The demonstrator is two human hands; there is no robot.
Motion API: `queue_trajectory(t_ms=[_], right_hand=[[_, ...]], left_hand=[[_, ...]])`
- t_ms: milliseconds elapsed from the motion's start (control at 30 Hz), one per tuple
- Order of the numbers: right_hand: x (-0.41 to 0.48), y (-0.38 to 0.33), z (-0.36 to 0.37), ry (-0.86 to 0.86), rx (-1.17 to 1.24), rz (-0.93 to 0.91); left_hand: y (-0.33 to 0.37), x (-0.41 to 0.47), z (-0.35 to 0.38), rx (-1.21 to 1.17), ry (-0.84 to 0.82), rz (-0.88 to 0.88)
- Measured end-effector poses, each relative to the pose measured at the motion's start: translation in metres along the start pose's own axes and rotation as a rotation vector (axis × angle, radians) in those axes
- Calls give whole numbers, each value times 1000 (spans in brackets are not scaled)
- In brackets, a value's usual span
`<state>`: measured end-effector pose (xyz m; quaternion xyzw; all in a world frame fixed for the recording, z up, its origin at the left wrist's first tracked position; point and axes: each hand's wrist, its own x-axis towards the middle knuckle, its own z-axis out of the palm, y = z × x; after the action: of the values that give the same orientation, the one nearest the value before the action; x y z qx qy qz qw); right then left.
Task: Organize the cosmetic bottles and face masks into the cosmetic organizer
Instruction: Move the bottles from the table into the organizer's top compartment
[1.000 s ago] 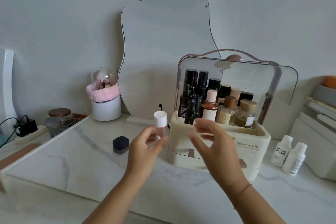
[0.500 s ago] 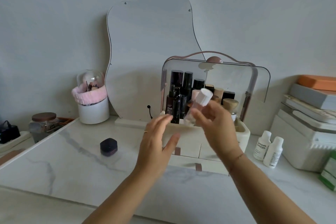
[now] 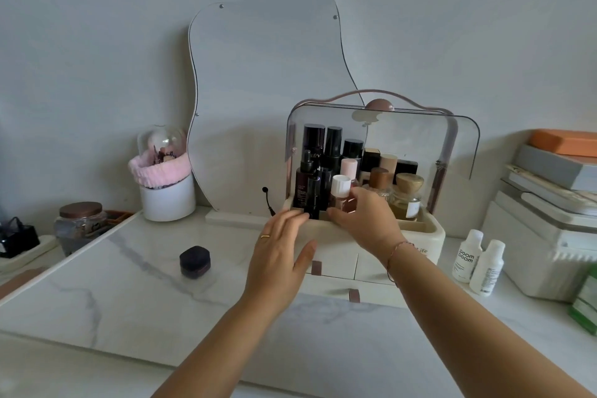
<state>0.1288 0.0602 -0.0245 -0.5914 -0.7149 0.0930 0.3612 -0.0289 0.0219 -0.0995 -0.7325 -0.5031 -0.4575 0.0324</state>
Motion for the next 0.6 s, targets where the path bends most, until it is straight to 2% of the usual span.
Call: queue_trajectory(t_ms=[67,133,233,300,367,433,500,600], right_hand=[[-5,1,-2,8,20,-14],[-16,3,-8,65,140,-35],[-44,23,-26,343,271,-75],[-63,46,-40,522,301,-25],[-77,67,-50,595,344,64],[-84,75,-52,599,343,76],[-83,65,-50,567,290,-17],[-61,37,-43,364,242,-118]], left_hand=[[0,0,0,9,0,7],[-2,-1,-1,25,7,27],[-5,-1,0,37,20,46],[-5,0,2,31,27,46],[-2,1,5,6,47,33],[2,2,7,-30,76,14],[5,5,7,-70,91,-25],[5,17,1,-165,114,-131]])
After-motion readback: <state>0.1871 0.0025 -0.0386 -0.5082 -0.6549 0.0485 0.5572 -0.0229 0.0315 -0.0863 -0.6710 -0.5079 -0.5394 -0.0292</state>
